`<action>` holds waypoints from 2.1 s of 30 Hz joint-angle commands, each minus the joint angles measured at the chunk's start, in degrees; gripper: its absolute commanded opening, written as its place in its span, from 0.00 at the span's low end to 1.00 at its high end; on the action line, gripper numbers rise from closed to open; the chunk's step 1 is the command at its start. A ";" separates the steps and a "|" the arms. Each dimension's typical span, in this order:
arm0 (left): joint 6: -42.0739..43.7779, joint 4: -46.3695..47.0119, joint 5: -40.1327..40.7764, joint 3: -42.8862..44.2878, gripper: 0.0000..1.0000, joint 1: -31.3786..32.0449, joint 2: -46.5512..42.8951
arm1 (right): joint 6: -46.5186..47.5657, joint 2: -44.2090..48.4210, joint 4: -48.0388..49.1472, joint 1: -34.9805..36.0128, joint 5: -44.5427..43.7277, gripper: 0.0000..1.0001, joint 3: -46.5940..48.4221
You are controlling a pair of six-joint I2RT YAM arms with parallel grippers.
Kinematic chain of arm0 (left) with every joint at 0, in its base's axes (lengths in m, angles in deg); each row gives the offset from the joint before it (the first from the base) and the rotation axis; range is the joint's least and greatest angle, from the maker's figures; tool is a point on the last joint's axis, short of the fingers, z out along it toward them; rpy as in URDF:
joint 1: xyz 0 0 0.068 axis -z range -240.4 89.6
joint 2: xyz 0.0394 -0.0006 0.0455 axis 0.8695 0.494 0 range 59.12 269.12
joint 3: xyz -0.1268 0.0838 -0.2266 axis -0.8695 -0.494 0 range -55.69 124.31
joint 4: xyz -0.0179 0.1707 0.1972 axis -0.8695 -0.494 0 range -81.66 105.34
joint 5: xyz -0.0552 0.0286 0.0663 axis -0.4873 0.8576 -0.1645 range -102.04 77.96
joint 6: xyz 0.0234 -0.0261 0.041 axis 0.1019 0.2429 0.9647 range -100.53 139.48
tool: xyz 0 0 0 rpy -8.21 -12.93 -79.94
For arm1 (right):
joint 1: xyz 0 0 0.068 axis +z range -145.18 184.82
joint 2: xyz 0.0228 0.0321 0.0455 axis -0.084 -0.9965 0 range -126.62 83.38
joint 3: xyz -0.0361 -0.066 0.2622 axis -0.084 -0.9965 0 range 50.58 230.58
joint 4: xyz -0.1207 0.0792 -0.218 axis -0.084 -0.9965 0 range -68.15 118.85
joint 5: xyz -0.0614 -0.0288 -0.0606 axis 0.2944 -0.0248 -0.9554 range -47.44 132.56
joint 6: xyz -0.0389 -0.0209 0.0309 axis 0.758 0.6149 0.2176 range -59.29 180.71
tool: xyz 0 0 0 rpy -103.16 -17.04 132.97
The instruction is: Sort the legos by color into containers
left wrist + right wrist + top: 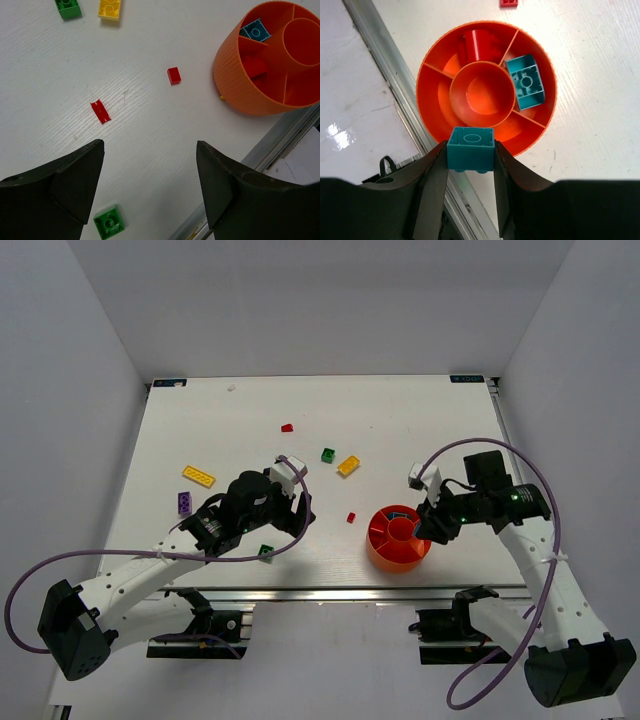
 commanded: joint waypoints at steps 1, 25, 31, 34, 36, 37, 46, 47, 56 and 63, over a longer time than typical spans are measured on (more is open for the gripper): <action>0.21 0.22 -0.64 1.92 0.84 0.21 -0.94 | -4.24 -1.13 4.78 0.08 0.09 0.03 2.55; 0.30 0.13 -0.64 1.92 0.84 0.21 -1.11 | -13.03 -8.16 16.12 -0.19 -5.97 0.11 2.11; 0.39 0.13 -0.64 2.01 0.84 0.21 -1.20 | -13.03 -10.09 16.65 -0.27 -5.53 0.11 1.93; 0.39 0.22 -0.64 1.92 0.84 0.21 -1.11 | -12.86 -10.36 16.91 -0.19 -5.45 0.11 1.41; 0.39 0.04 -0.55 2.01 0.84 0.21 -1.11 | -12.77 -10.45 17.00 -0.19 -5.10 0.11 1.23; 0.47 -0.05 -0.64 2.01 0.84 0.21 -1.11 | -12.77 -10.71 17.00 -0.10 -5.01 0.11 1.23; 0.39 0.04 -0.90 2.01 0.84 0.21 -1.46 | -12.33 -10.97 16.03 -0.10 -4.92 0.10 1.32; 0.47 0.13 -0.90 2.01 0.84 0.21 -1.46 | -12.33 -11.15 15.94 -0.18 -4.83 0.10 1.32; 0.47 0.04 -0.99 2.01 0.84 0.21 -1.82 | -12.24 -11.50 15.85 -0.18 -4.57 0.10 1.40; 0.39 0.22 -0.90 1.92 0.84 0.21 -2.08 | -12.15 -12.29 15.68 -0.19 -4.22 0.11 1.58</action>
